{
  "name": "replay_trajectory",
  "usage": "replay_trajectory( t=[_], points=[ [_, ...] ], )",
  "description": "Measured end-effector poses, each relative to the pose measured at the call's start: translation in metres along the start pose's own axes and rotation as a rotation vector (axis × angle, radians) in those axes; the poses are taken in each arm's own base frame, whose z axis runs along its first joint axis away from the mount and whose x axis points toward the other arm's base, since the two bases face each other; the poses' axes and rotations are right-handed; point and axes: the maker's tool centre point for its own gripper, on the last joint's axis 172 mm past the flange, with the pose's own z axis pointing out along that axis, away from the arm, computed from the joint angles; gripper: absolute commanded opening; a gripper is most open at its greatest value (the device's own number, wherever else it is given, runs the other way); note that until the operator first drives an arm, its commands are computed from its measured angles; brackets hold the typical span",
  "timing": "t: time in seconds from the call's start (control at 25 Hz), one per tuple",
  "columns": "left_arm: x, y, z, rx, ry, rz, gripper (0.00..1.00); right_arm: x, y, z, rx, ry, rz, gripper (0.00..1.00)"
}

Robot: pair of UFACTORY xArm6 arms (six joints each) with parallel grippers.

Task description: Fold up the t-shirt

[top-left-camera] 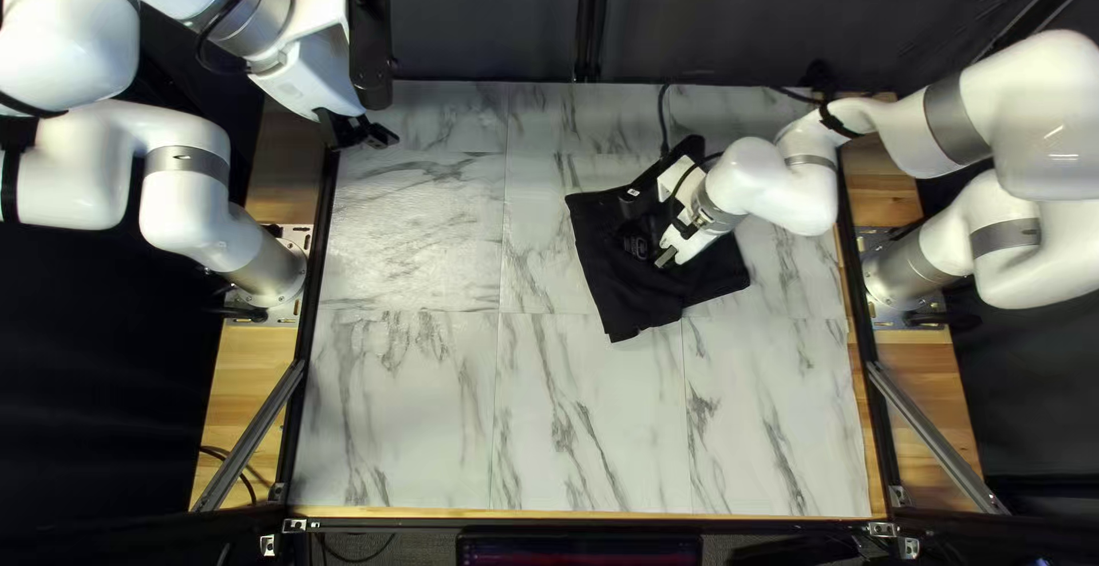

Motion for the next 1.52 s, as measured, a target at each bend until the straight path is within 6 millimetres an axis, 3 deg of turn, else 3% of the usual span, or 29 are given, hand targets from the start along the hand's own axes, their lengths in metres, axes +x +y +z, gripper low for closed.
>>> replay_trajectory(
  t=[0.04,0.08,0.12,0.4,0.56,0.96,1.32,1.52],
  points=[
    [0.000,0.000,0.000,0.000,0.000,0.000,1.00,0.002,0.000,0.000,0.008,0.005,0.006,0.31],
    [0.000,0.000,0.000,0.000,0.000,0.000,1.00,0.003,0.000,0.001,0.015,0.008,0.010,0.03],
    [0.000,0.000,0.000,0.000,0.000,0.000,1.00,0.005,-0.001,0.002,0.021,0.011,0.012,0.00],
    [0.000,0.000,0.000,0.000,0.000,0.000,1.00,0.020,-0.007,0.002,0.047,0.027,0.009,0.00],
    [0.000,0.000,0.000,0.000,0.000,0.000,1.00,0.024,-0.011,-0.009,0.040,0.039,0.000,0.00],
    [0.000,0.000,0.000,0.000,0.000,0.000,1.00,0.026,-0.002,-0.070,-0.017,0.060,-0.037,0.00],
    [0.000,0.000,0.000,0.000,0.000,0.000,1.00,0.038,-0.003,-0.147,-0.064,0.064,-0.108,0.00],
    [0.000,0.000,0.000,0.000,0.000,0.000,1.00,0.042,0.013,-0.160,-0.104,0.044,-0.135,0.00]
  ],
)
